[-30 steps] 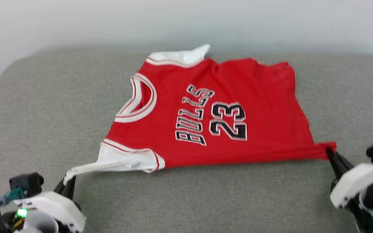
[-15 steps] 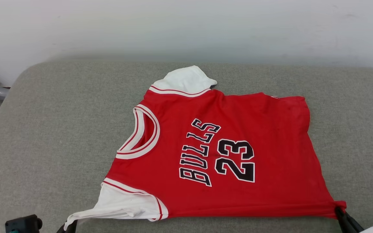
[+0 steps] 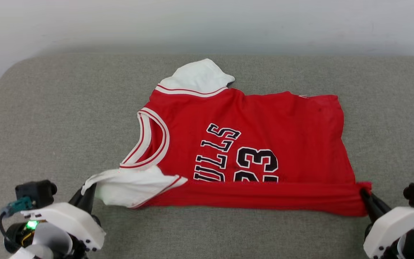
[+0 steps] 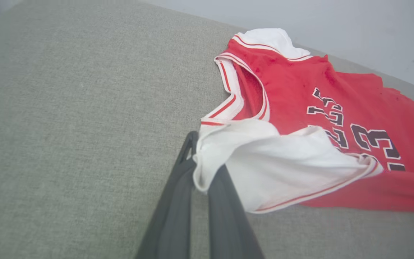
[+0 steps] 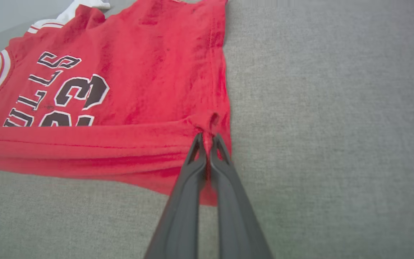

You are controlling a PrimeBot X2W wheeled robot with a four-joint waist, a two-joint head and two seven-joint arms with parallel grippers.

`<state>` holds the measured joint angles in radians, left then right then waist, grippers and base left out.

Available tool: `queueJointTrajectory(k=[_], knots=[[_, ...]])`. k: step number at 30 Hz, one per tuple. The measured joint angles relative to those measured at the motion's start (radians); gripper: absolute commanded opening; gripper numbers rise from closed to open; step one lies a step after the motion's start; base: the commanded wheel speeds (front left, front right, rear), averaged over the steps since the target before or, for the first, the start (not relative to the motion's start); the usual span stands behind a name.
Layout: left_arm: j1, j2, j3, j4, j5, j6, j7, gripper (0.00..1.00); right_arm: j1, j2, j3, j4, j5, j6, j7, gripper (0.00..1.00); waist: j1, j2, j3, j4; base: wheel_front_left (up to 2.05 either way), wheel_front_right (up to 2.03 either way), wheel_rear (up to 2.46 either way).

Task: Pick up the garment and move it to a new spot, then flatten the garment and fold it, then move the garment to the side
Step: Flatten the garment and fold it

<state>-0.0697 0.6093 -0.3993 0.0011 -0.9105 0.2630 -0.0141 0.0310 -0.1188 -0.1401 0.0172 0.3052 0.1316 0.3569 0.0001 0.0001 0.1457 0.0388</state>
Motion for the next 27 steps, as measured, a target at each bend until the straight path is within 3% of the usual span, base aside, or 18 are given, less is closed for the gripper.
queueJointTrajectory(k=[12, 25, 26, 27], knots=[[-0.294, -0.068, -0.042, 0.254, 0.038, -0.143, -0.029, 0.0, -0.197, -0.045, 0.033, 0.158, 0.008, 0.0, -0.031, 0.0, 0.0001, 0.0, 0.115, -0.005, 0.0, 0.0, 0.0], [-0.416, -0.143, -0.111, 0.521, 0.024, -0.276, 0.016, 0.0, -0.275, -0.072, 0.098, 0.314, 0.014, 0.0, -0.113, 0.0, 0.0, 0.0, 0.166, -0.02, 0.0, 0.0, 0.0], [-0.42, -0.148, -0.113, 0.536, 0.019, -0.283, 0.017, 0.0, -0.277, -0.072, 0.103, 0.32, 0.015, 0.0, -0.121, 0.1, 0.0, -0.0001, 0.164, -0.02, 0.0, 0.0, 0.0], [-0.425, -0.151, -0.116, 0.549, 0.017, -0.29, 0.022, 0.0, -0.278, -0.073, 0.107, 0.324, 0.014, 0.0, -0.134, 0.33, 0.0, 0.0, 0.16, -0.019, 0.0, 0.0, 0.0]])
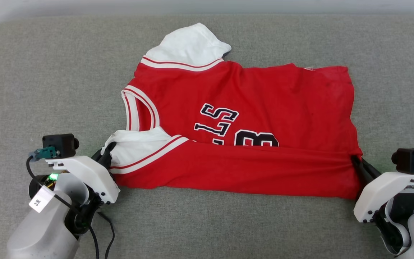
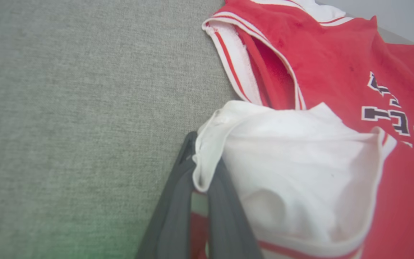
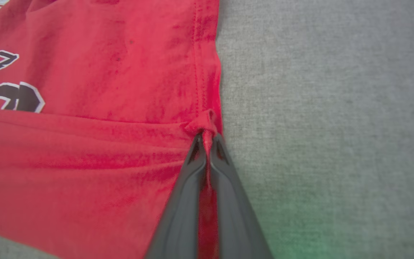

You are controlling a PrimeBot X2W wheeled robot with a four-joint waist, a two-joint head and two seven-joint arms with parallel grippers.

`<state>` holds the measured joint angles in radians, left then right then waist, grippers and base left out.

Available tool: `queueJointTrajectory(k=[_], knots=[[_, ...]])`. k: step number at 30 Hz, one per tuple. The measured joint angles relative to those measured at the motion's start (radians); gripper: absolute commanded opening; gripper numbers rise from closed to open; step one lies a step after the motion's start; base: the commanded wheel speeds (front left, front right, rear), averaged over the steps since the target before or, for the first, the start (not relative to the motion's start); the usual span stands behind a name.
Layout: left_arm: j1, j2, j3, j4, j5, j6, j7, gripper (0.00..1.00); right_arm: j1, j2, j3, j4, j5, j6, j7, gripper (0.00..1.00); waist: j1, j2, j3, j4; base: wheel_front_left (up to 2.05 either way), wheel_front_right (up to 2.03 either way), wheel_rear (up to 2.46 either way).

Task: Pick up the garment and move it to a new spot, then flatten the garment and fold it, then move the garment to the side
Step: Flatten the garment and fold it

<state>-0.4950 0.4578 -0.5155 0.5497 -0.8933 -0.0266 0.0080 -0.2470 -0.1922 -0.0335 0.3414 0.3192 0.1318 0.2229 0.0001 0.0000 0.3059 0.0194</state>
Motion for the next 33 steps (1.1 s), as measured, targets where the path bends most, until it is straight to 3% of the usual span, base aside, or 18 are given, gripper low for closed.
queueJointTrajectory(k=[1, 2, 3, 4, 11, 18, 23, 28, 33], knots=[[-0.003, -0.002, -0.002, 0.012, 0.0, -0.001, 0.003, 0.31, -0.001, -0.003, 0.002, 0.002, -0.003, 0.0, -0.017, 0.91, 0.0, 0.0, -0.004, 0.001, 0.0, 0.0, 0.0], [-0.004, -0.006, -0.002, 0.022, 0.0, -0.003, -0.002, 0.49, -0.004, -0.003, 0.003, 0.006, 0.001, 0.0, -0.031, 1.0, 0.0, 0.0, -0.009, 0.001, 0.0, 0.0, 0.0], [-0.004, -0.009, -0.002, 0.031, 0.0, -0.003, -0.005, 0.9, -0.004, -0.005, 0.007, 0.006, 0.0, 0.0, -0.05, 1.0, 0.0, 0.0, -0.015, 0.0, 0.0, 0.0, 0.0], [-0.005, -0.01, -0.002, 0.037, 0.0, -0.003, -0.007, 1.0, -0.005, -0.006, 0.008, 0.002, 0.002, 0.0, -0.077, 1.0, 0.0001, 0.0, -0.022, 0.0, 0.0, 0.0, 0.0], [-0.005, 0.013, 0.011, 0.051, 0.004, 0.018, -0.039, 1.0, 0.0, -0.006, -0.011, -0.066, -0.01, -0.001, -0.261, 1.0, 0.0, 0.0, -0.076, 0.0, 0.0, 0.0, 0.0], [0.017, 0.095, 0.037, 0.003, -0.019, 0.038, 0.026, 1.0, 0.049, 0.041, -0.045, -0.161, -0.039, -0.001, -0.306, 1.0, -0.0001, 0.0, -0.126, -0.006, 0.0, 0.0, 0.0], [0.057, 0.174, 0.026, -0.119, -0.089, 0.032, 0.238, 1.0, 0.099, 0.069, -0.07, -0.236, -0.056, -0.001, -0.294, 1.0, -0.0002, 0.0, -0.148, -0.015, 0.0, 0.0, 0.0], [0.094, 0.249, 0.026, -0.274, -0.144, 0.082, 0.402, 1.0, 0.13, 0.09, -0.082, -0.29, -0.065, -0.001, -0.269, 1.0, -0.0003, 0.0, -0.142, -0.022, 0.0, 0.0, 0.0], [0.117, 0.268, 0.009, -0.373, -0.168, 0.134, 0.497, 1.0, 0.131, 0.106, -0.079, -0.323, -0.067, -0.001, -0.255, 1.0, -0.0002, 0.0, -0.119, -0.037, 0.0, 0.0, 0.0]])
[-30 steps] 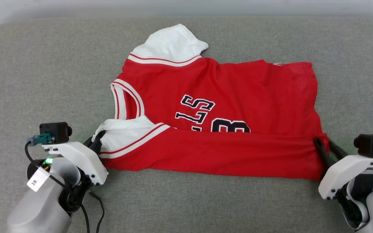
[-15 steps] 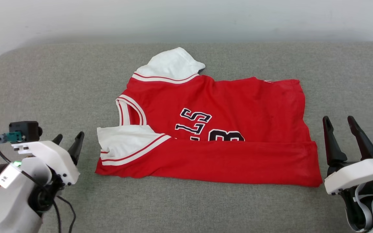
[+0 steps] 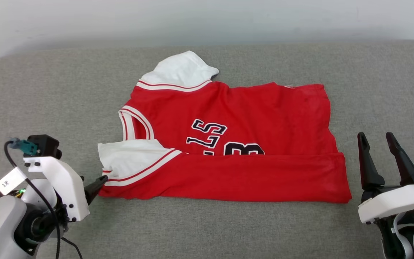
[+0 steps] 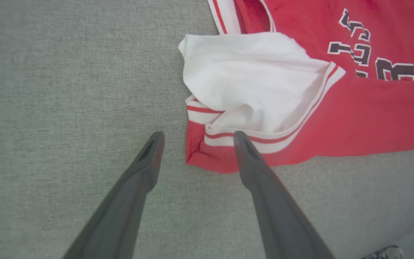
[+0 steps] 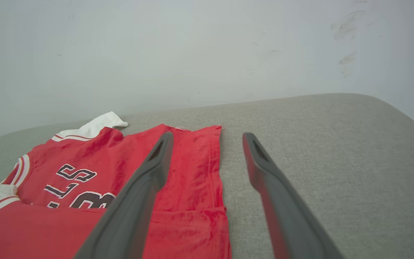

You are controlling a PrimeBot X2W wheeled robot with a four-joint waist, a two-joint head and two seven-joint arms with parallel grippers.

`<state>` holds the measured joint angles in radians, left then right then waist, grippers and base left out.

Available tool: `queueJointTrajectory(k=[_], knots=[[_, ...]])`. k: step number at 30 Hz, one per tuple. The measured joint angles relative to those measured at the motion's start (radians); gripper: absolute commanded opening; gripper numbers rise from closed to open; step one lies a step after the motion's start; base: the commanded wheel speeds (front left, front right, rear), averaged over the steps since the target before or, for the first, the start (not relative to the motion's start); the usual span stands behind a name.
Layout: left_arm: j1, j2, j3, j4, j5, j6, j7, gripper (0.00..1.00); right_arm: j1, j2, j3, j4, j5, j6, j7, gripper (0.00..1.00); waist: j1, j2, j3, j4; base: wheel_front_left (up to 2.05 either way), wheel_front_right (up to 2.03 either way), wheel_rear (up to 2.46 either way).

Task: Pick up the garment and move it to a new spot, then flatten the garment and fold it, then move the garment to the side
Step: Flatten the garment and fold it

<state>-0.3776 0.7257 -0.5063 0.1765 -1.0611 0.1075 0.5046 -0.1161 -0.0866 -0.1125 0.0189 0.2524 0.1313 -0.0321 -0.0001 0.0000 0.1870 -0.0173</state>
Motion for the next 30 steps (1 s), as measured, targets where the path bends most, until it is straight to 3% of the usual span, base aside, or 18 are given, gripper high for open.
queueJointTrajectory(k=[6, 14, 17, 18, 25, 30], knots=[[0.001, -0.006, -0.016, -0.006, -0.009, 0.029, 0.044, 1.0, -0.004, 0.009, 0.01, -0.012, 0.004, 0.0, 0.013, 1.0, 0.0001, 0.0, 0.036, -0.024, 0.0, 0.0, 0.0], [-0.012, -0.039, -0.047, 0.052, -0.005, 0.012, 0.056, 1.0, -0.007, 0.015, -0.006, -0.004, 0.014, 0.0, 0.03, 1.0, 0.0001, 0.0001, 0.074, -0.049, 0.0, 0.0, 0.0], [-0.022, -0.048, -0.058, 0.07, 0.002, -0.003, 0.056, 0.11, -0.008, 0.016, -0.017, 0.001, 0.021, 0.0, 0.041, 1.0, 0.0001, 0.0001, 0.079, -0.051, 0.0, 0.0, 0.0], [-0.025, -0.051, -0.059, 0.075, 0.002, -0.008, 0.053, 0.0, -0.008, 0.016, -0.024, 0.002, 0.022, 0.0, 0.048, 1.0, 0.0001, 0.0, 0.079, -0.051, 0.0, 0.0, 0.0], [-0.036, -0.068, -0.076, 0.061, 0.048, -0.037, -0.013, 0.0, -0.012, -0.03, -0.049, 0.031, 0.066, 0.0, 0.169, 1.0, 0.0002, 0.0, 0.067, -0.038, 0.0, 0.0, 0.0], [-0.032, -0.047, -0.075, 0.004, 0.076, -0.027, -0.042, 0.0, -0.003, -0.102, -0.039, 0.058, 0.128, 0.0, 0.378, 1.0, 0.0002, 0.0001, 0.05, -0.023, 0.0, 0.0, 0.0]])
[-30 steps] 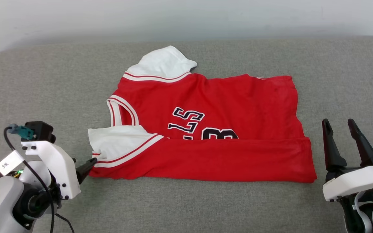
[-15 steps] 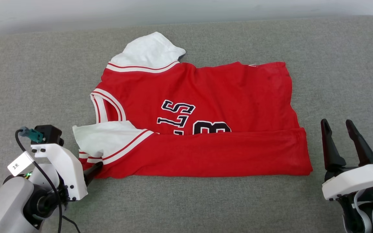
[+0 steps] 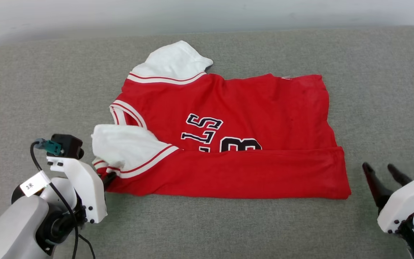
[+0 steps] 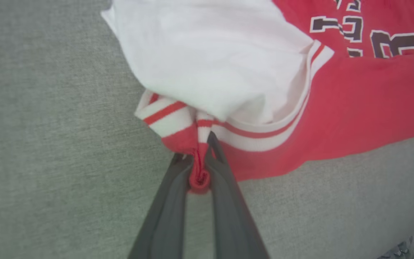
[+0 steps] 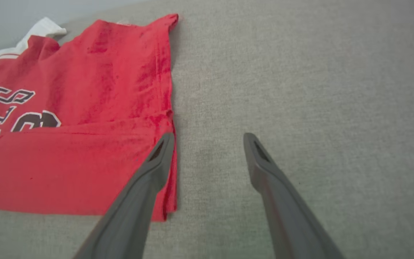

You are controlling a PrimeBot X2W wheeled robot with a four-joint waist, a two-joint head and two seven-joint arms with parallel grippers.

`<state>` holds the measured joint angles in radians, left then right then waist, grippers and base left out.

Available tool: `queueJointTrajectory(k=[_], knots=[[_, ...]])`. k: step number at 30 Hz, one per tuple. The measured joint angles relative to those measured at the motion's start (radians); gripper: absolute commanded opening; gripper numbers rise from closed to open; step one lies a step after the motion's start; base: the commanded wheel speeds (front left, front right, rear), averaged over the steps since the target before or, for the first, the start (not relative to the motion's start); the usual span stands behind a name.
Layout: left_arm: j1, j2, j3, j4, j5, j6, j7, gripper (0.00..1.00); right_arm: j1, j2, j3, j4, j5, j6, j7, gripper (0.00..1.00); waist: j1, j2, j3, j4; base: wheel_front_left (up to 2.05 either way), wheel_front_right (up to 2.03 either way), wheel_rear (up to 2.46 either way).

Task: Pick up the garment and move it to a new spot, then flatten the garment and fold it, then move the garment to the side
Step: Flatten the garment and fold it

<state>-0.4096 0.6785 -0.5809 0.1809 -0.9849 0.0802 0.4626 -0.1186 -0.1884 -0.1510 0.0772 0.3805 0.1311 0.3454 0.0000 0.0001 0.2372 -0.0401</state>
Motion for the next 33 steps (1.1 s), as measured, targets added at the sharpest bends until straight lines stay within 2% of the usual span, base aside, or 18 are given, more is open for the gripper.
queueJointTrajectory(k=[4, 7, 17, 18, 20, 26, 33], knots=[[0.006, 0.011, 0.002, -0.063, 0.013, 0.018, -0.005, 0.0, 0.006, -0.044, 0.036, 0.0, 0.053, 0.0, 0.186, 1.0, -0.0001, 0.0, -0.003, 0.015, 0.0, 0.0, 0.0], [0.011, 0.019, 0.002, -0.103, 0.016, 0.027, -0.005, 0.0, 0.008, -0.05, 0.069, -0.012, 0.082, 0.0, 0.274, 1.0, 0.0, 0.0, 0.009, 0.025, 0.0, 0.0, 0.0], [0.012, 0.031, 0.005, -0.159, 0.028, 0.035, -0.017, 0.0, -0.049, -0.053, 0.155, 0.035, 0.102, 0.0, 0.354, 1.0, 0.0, 0.0, 0.064, 0.044, 0.0, 0.0, 0.0], [0.012, 0.032, 0.005, -0.161, 0.03, 0.038, -0.018, 0.0, -0.056, -0.055, 0.164, 0.042, 0.102, 0.0, 0.367, 0.78, 0.0, -0.0001, 0.067, 0.045, 0.0, 0.0, 0.0], [0.012, 0.032, 0.005, -0.165, 0.03, 0.039, -0.02, 0.0, -0.068, -0.054, 0.176, 0.049, 0.104, -0.001, 0.374, 0.0, 0.0, -0.0001, 0.073, 0.046, 0.0, 0.0, 0.0], [0.012, 0.033, 0.009, -0.174, 0.042, 0.043, -0.045, 0.0, -0.094, -0.061, 0.194, 0.044, 0.104, 0.0, 0.372, 0.0, 0.0, -0.0001, 0.075, 0.05, 0.0, 0.0, 0.0], [0.072, 0.043, 0.015, -0.209, 0.038, 0.061, -0.07, 0.0, -0.078, -0.077, 0.205, 0.002, 0.105, 0.0, 0.374, 0.0, 0.0001, -0.0001, 0.018, 0.049, 0.0, 0.0, 0.0]])
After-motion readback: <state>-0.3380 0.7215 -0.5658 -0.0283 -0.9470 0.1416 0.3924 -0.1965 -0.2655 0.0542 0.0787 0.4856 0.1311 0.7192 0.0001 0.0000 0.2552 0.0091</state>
